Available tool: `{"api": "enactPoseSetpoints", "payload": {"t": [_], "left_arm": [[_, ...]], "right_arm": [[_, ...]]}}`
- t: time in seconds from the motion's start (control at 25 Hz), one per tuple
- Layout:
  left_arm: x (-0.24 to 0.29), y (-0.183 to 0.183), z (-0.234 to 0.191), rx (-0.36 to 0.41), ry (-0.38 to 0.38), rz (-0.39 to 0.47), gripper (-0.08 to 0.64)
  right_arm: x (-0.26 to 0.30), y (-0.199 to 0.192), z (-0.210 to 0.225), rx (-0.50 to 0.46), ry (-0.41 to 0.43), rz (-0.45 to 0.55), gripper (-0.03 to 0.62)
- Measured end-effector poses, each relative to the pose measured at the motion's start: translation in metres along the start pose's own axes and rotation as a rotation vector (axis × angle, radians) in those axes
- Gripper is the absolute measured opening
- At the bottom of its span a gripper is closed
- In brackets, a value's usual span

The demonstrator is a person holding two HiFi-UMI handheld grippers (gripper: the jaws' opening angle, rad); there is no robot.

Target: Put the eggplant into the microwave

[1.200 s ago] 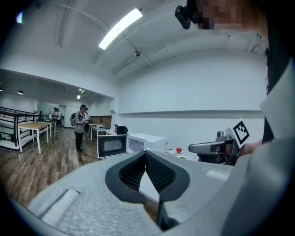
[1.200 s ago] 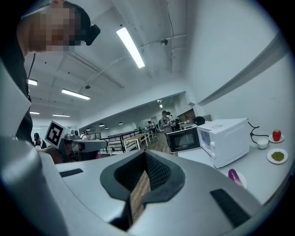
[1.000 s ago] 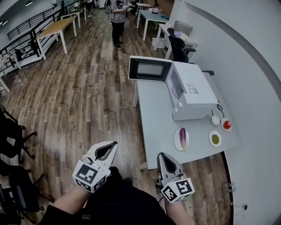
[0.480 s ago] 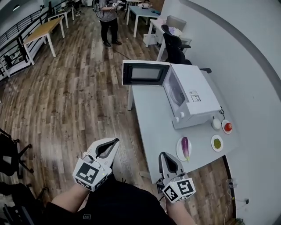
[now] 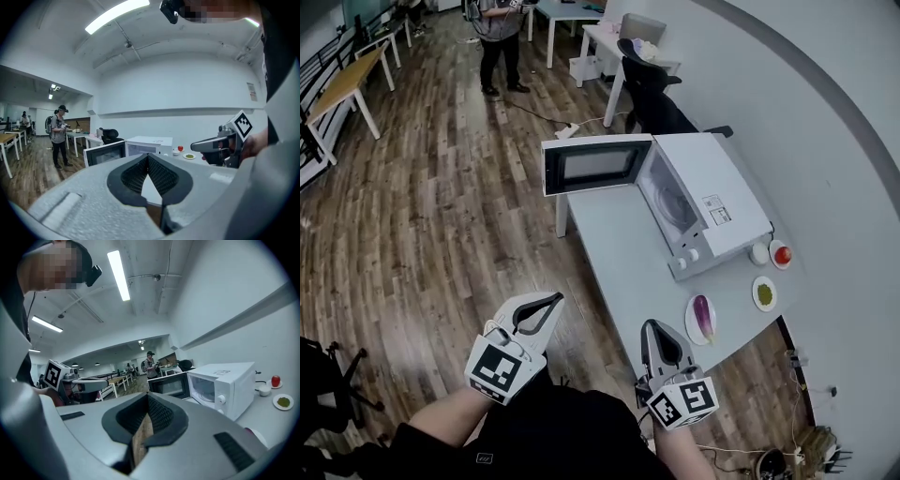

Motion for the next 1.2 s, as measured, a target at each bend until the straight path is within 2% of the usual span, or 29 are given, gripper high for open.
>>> {"api": "enactPoseSetpoints", "payload": {"t": [0.2, 0.36, 0.48, 0.52, 0.68, 0.8, 0.96, 1.2], "left_arm": [[0.035, 0.004, -0.002, 0.087, -0.120, 0.024, 0.008], [0.073, 0.006, 0.023, 0.132, -0.196, 0.036, 0.008], [0.099, 0.006, 0.047, 0.150, -0.222, 0.024, 0.008], [0.109, 0.006, 0.056, 0.174, -0.237, 0.023, 0.008], [0.142, 0.006, 0.095, 0.350, -0.308, 0.033, 0.008], [0.164, 0.001, 0.121, 0.432, -0.344, 0.013, 0.008], [0.190, -0.013, 0.153, 0.518, -0.435, 0.003, 0.008], [0.232, -0.045, 0.191, 0.592, -0.566, -0.035, 0.008]], "right_arm": [[-0.002, -0.002, 0.012, 0.029, -0.109, 0.019, 0.009], [-0.027, -0.007, 0.042, 0.052, -0.192, 0.027, 0.009], [-0.054, -0.010, 0.066, 0.067, -0.244, 0.037, 0.009], [-0.063, -0.012, 0.074, 0.072, -0.260, 0.041, 0.009], [-0.097, -0.024, 0.102, 0.098, -0.308, 0.027, 0.009], [-0.117, -0.029, 0.118, 0.114, -0.350, 0.031, 0.009], [-0.140, -0.037, 0.127, 0.128, -0.415, 0.052, 0.009], [-0.158, -0.056, 0.144, 0.132, -0.476, 0.054, 0.009]]}}
Point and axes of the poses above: the fingertips, and each gripper's own axes: x forward along the fingers, z to its right, y out of its top, the point moved 6 cm from there along -x, backward along the fingers, and after that the axes turned 1 degree about z, right-handed, at the moved point
